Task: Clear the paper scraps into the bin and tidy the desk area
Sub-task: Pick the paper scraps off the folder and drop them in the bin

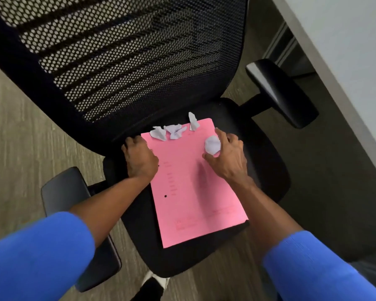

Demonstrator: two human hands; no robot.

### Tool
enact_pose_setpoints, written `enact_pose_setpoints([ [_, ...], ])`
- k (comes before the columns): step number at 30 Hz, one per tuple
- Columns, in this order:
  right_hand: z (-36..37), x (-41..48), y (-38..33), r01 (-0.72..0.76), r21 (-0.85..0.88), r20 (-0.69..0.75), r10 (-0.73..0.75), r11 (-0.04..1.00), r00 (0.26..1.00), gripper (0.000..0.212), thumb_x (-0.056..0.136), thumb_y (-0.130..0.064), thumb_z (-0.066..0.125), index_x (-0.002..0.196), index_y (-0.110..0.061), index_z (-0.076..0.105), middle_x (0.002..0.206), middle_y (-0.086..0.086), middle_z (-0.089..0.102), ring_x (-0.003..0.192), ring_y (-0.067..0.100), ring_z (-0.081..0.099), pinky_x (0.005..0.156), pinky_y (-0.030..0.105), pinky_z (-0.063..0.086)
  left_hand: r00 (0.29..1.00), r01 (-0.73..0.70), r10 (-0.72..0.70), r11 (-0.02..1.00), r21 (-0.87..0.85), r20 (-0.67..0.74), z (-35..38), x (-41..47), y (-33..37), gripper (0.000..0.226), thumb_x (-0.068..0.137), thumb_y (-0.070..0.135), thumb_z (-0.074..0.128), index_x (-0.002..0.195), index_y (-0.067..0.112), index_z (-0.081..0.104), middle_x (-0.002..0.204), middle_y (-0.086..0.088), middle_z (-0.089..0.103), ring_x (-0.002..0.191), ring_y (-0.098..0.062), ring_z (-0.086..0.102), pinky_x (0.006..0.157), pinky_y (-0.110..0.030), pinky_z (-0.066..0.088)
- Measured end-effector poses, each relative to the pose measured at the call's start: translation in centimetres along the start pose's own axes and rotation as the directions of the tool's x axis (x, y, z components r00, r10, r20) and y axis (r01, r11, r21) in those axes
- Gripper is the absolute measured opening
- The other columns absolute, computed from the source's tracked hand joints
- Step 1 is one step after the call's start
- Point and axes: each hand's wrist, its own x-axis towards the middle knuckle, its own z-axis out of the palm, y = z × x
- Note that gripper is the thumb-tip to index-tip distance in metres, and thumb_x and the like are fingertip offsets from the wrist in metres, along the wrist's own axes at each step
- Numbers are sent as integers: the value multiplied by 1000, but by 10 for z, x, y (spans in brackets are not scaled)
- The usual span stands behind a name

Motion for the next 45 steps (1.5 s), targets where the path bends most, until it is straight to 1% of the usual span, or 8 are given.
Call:
enact_pose_setpoints([
  [4, 6, 8, -9, 39, -84, 18, -38, 996, 999, 82, 92, -23, 74, 161, -37, 31, 162, 10, 33, 146, 33, 35, 93, 52, 57, 982, -171, 176, 982, 86, -63, 0, 5, -5, 33, 93, 3, 73, 125, 0, 64, 133, -22, 56, 129, -39, 50, 115, -47, 45],
  [10, 12, 21, -23, 137, -211, 45, -130, 968, 990, 82, 95, 2, 60, 163, -32, 31, 154, 13, 36, 136, 34, 38, 72, 42, 48, 916, -398, 401, 912, 96, -13, 8, 13, 5, 59, 94, 29, 78, 140, 0, 53, 141, -20, 51, 133, -36, 47, 120, -48, 42],
  [17, 10, 56, -46, 266, -354, 181, -214, 897, 960, 98, 95, -19, 73, 166, -42, 9, 168, 20, 16, 144, 41, 33, 85, 55, 56, 867, -498, 492, 852, 161, 79, 27, 27, 21, 105, 93, 59, 70, 165, 1, 22, 164, -19, 30, 143, -34, 37, 127, -44, 34],
  [20, 11, 70, -56, 327, -394, 224, -255, 859, 941, 86, 100, -48, 63, 165, -42, 9, 168, 17, 17, 146, 43, 33, 93, 60, 55, 845, -535, 528, 829, 163, 88, 35, 33, 22, 97, 97, 58, 65, 167, 6, 22, 170, -21, 23, 145, -36, 36, 126, -46, 35],
  [25, 11, 84, -65, 383, -481, 356, -223, 789, 907, 93, 91, -59, 68, 166, -43, 15, 175, 6, 15, 152, 44, 26, 102, 60, 52, 809, -586, 579, 782, 213, 100, 41, 40, 25, 79, 99, 54, 61, 164, 17, 33, 166, -13, 35, 133, -35, 44, 110, -49, 46],
  [35, 29, 61, -52, 418, -472, 195, -370, 776, 908, 44, 104, -23, 60, 147, -17, 52, 152, 5, 47, 128, 39, 46, 67, 44, 46, 758, -652, 639, 746, 132, 133, 45, 34, 25, 33, 109, 21, 54, 140, 13, 55, 143, -9, 50, 130, -32, 47, 105, -41, 51],
  [40, 34, 36, -37, 399, -425, 58, -415, 813, 908, 29, 107, -13, 49, 129, -11, 68, 132, 12, 61, 115, 36, 54, 67, 39, 39, 755, -655, 644, 745, 125, 123, 51, 23, 18, 26, 108, 16, 52, 134, 11, 57, 142, -11, 50, 130, -32, 47, 109, -40, 47],
  [45, 39, 14, -18, 320, -293, -49, -348, 901, 936, 29, 106, -8, 49, 117, -8, 75, 121, 11, 64, 104, 34, 56, 74, 43, 54, 760, -648, 638, 758, 73, 121, 53, 6, 18, 22, 105, 9, 54, 126, 10, 61, 132, -10, 53, 120, -30, 50, 100, -42, 49],
])
